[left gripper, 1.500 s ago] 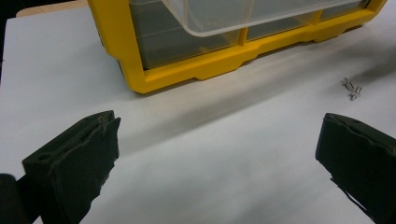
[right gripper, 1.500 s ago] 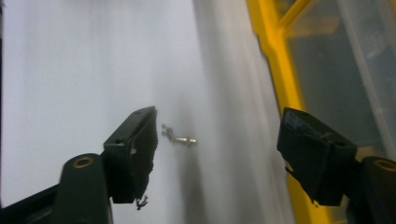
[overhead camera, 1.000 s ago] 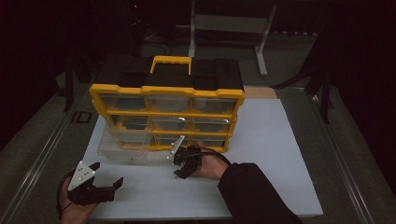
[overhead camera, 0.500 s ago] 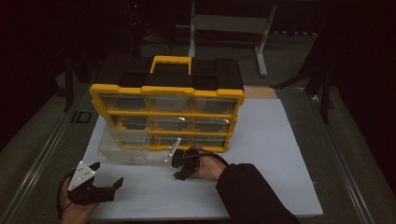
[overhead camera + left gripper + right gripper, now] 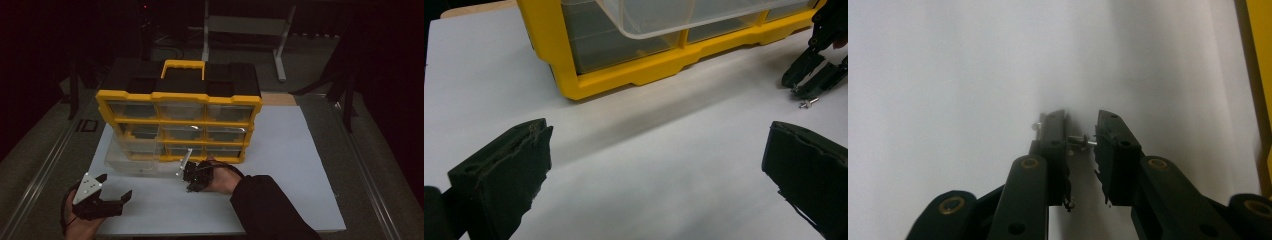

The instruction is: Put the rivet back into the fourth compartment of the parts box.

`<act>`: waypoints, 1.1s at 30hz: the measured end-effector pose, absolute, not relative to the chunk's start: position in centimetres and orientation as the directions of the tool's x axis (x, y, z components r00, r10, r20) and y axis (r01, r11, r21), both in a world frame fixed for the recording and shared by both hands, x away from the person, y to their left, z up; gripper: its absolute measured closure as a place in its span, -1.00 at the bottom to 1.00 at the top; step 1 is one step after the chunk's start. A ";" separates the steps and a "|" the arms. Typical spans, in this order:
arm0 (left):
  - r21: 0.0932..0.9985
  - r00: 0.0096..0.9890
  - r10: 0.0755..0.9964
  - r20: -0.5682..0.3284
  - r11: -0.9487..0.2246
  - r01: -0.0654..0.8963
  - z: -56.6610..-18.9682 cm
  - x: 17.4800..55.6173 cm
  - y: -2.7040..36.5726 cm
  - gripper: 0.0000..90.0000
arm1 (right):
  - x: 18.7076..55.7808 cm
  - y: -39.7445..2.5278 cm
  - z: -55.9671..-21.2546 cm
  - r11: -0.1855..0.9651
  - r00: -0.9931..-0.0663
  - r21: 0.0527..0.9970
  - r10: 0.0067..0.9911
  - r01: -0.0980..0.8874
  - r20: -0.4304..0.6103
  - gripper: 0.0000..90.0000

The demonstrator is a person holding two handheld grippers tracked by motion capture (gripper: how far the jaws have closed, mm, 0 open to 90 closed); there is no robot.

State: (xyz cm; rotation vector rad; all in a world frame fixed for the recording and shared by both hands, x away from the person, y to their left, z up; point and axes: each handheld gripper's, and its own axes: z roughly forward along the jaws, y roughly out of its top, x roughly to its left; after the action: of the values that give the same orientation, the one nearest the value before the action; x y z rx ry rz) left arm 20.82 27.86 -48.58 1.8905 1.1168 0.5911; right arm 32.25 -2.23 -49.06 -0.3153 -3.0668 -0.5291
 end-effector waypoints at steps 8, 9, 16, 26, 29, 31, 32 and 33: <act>0.844 0.493 0.870 -0.020 -0.249 0.475 -48.6 20.8 27.8 -1.00 | 32.6 -2.7 -48.5 0.924 -0.980 0.329 0.196 0.195 0.029 0.67; 0.844 0.493 0.870 -0.020 -0.249 0.474 -48.6 20.8 27.8 -1.00 | 32.6 -2.7 -48.3 0.921 -0.979 0.333 0.202 0.201 0.033 0.67; 0.844 0.492 0.871 -0.021 -0.248 0.475 -48.6 20.8 27.8 -1.00 | 32.3 -2.7 -45.9 0.914 -0.984 0.370 0.176 0.169 0.015 0.67; 0.844 0.491 0.871 -0.021 -0.247 0.475 -48.6 20.8 27.8 -1.00 | 32.4 -2.3 -41.5 0.900 -0.995 0.431 0.095 0.070 -0.036 0.67; 0.845 0.491 0.871 -0.020 -0.248 0.474 -48.6 20.8 27.8 -1.00 | 32.5 -2.1 -39.9 0.893 -0.995 0.447 0.091 0.060 -0.048 0.67; 0.844 0.491 0.871 -0.020 -0.248 0.475 -48.6 20.9 27.8 -1.00 | 32.5 -2.0 -38.7 0.884 -0.994 0.464 0.088 0.051 -0.059 0.67; 0.845 0.491 0.871 -0.020 -0.248 0.475 -48.6 20.9 27.8 -1.00 | 32.5 -1.9 -38.1 0.879 -0.994 0.474 0.083 0.043 -0.065 0.67; 0.845 0.492 0.871 -0.021 -0.248 0.474 -48.6 20.9 27.8 -1.00 | 32.5 -1.8 -37.5 0.874 -0.994 0.486 0.079 0.035 -0.072 0.67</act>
State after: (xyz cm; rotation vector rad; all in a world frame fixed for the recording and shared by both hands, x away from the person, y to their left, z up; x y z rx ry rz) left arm 20.85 27.84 -48.61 1.8890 1.1172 0.5895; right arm 32.53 -1.80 -37.49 -0.0953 -3.1273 -0.8077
